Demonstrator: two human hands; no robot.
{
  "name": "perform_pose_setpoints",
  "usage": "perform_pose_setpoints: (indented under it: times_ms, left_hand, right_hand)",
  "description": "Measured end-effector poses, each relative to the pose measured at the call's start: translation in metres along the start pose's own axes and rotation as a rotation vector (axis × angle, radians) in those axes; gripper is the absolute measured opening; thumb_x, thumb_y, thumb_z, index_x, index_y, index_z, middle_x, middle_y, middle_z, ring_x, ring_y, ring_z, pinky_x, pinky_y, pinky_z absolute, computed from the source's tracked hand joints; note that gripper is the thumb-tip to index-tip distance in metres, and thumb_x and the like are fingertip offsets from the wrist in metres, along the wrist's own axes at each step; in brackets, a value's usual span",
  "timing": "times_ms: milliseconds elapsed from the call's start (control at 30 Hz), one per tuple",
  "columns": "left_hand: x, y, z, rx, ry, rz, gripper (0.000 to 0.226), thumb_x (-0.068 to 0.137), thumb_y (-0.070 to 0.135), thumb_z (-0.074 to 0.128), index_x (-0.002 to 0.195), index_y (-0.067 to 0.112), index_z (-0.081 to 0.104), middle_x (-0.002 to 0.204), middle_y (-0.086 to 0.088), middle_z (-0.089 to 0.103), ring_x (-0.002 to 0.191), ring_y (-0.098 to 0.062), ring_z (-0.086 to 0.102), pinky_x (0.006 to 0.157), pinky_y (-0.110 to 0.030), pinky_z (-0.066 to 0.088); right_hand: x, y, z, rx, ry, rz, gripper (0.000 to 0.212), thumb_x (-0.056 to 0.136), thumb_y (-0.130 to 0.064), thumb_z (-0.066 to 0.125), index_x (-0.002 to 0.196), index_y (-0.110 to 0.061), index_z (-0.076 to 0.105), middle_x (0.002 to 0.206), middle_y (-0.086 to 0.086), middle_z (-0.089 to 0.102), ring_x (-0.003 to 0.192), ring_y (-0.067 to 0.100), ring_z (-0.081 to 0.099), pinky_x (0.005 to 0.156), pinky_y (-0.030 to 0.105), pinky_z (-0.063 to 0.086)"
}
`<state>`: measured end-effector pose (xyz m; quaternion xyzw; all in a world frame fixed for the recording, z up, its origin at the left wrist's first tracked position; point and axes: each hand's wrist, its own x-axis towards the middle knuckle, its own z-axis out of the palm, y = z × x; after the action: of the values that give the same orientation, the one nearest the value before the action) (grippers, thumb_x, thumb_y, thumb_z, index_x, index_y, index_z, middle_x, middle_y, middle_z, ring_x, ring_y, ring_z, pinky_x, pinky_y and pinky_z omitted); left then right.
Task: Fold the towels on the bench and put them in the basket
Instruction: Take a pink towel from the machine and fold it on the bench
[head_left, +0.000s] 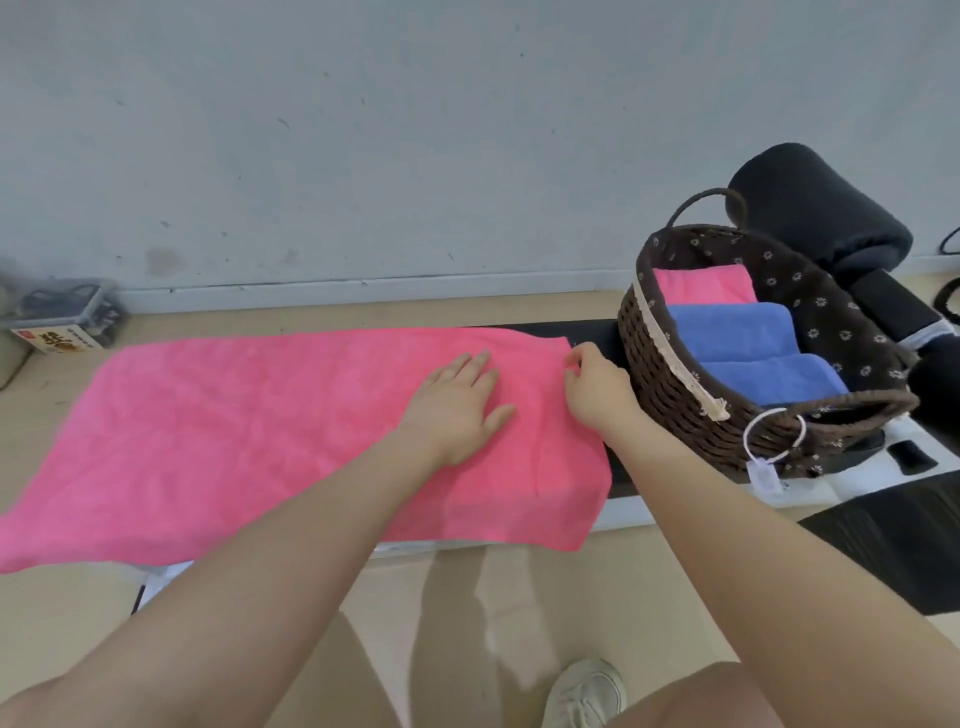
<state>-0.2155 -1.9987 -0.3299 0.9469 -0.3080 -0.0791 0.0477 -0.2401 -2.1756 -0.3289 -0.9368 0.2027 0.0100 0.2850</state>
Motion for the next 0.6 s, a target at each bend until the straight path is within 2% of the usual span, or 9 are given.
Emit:
perform_pose_setpoints:
  times_ms: [200,300,367,400,500,600]
  left_hand:
    - [0.046,-0.022,0.01,0.001,-0.063,-0.019,0.067,0.097,0.053,0.023,0.151,0.02,0.002,0.159,-0.002,-0.006,0.147,-0.019,-0.003,0.118,-0.035,0.002]
    - [0.054,-0.027,0.022,0.012,-0.046,-0.01,0.071,0.094,0.06,0.019,0.151,0.023,-0.001,0.159,-0.001,-0.009,0.147,-0.018,-0.006,0.118,-0.034,-0.003]
    - [0.057,-0.028,0.029,0.014,-0.005,-0.007,0.081,0.083,0.069,0.005,0.15,0.024,-0.001,0.159,0.0,-0.008,0.147,-0.018,-0.006,0.117,-0.034,-0.005]
    - [0.058,-0.029,0.031,0.013,0.017,-0.009,0.088,0.075,0.07,-0.003,0.15,0.024,-0.001,0.159,0.0,-0.008,0.147,-0.017,-0.006,0.117,-0.034,-0.006]
    - [0.063,-0.027,0.033,0.015,0.04,-0.007,0.096,0.066,0.069,-0.012,0.15,0.025,-0.001,0.159,0.001,-0.007,0.147,-0.017,-0.006,0.117,-0.034,-0.006]
    - [0.075,-0.025,0.033,0.006,0.045,-0.018,0.089,0.075,0.071,-0.003,0.15,0.024,0.0,0.159,0.0,-0.004,0.147,-0.017,-0.004,0.117,-0.034,-0.005]
  right_hand:
    - [0.054,-0.008,0.015,0.187,0.113,0.149,0.02,0.095,-0.011,0.04,0.114,-0.009,0.047,0.116,0.016,0.058,0.111,0.034,0.05,0.09,0.041,0.044]
    - [0.07,-0.008,0.021,0.054,0.107,0.167,0.019,0.091,-0.011,0.048,0.109,-0.006,0.05,0.11,0.016,0.06,0.108,0.036,0.052,0.081,0.037,0.045]
    - [0.081,-0.007,0.022,-0.019,0.042,0.133,0.008,0.085,-0.007,0.049,0.086,-0.006,0.057,0.09,0.015,0.063,0.092,0.034,0.058,0.065,0.031,0.045]
    - [0.085,-0.007,0.02,-0.023,0.007,0.121,0.012,0.084,-0.007,0.049,0.079,-0.006,0.06,0.083,0.013,0.063,0.084,0.033,0.059,0.061,0.029,0.046]
    - [0.097,-0.007,0.005,-0.099,0.036,0.107,0.024,0.085,-0.004,0.046,0.092,-0.006,0.068,0.092,0.013,0.065,0.089,0.034,0.063,0.068,0.03,0.048]
    - [0.103,-0.014,-0.008,-0.202,0.189,0.06,0.028,0.086,0.003,0.04,0.096,-0.004,0.065,0.099,0.016,0.063,0.096,0.037,0.061,0.069,0.032,0.043]
